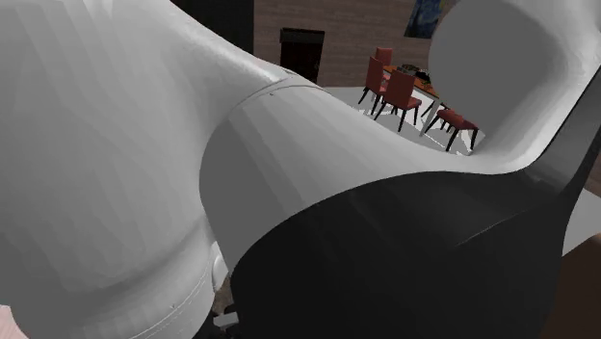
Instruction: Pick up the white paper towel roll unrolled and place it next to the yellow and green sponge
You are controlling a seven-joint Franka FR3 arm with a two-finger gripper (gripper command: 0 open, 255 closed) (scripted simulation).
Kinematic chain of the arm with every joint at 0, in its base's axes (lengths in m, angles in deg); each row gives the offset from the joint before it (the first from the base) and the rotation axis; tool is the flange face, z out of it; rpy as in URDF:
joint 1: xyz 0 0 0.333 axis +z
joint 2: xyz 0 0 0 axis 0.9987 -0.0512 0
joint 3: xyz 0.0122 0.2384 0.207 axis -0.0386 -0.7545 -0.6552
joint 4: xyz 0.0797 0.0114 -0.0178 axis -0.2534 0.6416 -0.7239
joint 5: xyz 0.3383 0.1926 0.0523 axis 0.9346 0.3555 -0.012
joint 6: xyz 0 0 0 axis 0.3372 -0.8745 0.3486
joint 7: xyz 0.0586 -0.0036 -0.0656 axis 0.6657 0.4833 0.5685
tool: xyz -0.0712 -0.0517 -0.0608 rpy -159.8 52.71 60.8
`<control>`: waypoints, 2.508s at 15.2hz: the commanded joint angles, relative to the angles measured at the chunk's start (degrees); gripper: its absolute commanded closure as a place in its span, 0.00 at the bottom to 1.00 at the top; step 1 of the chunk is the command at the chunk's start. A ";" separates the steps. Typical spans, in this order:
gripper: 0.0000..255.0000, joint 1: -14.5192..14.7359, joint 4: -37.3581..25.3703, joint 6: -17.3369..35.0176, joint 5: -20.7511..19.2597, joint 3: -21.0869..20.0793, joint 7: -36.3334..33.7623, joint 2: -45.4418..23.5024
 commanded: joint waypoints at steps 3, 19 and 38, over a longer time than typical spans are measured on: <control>1.00 0.02 2.59 3.05 -0.40 0.12 -0.25 -0.54; 1.00 0.59 10.68 14.15 -3.22 1.00 -1.96 -4.27; 0.00 -0.07 6.60 7.73 -1.08 0.36 -0.55 -1.39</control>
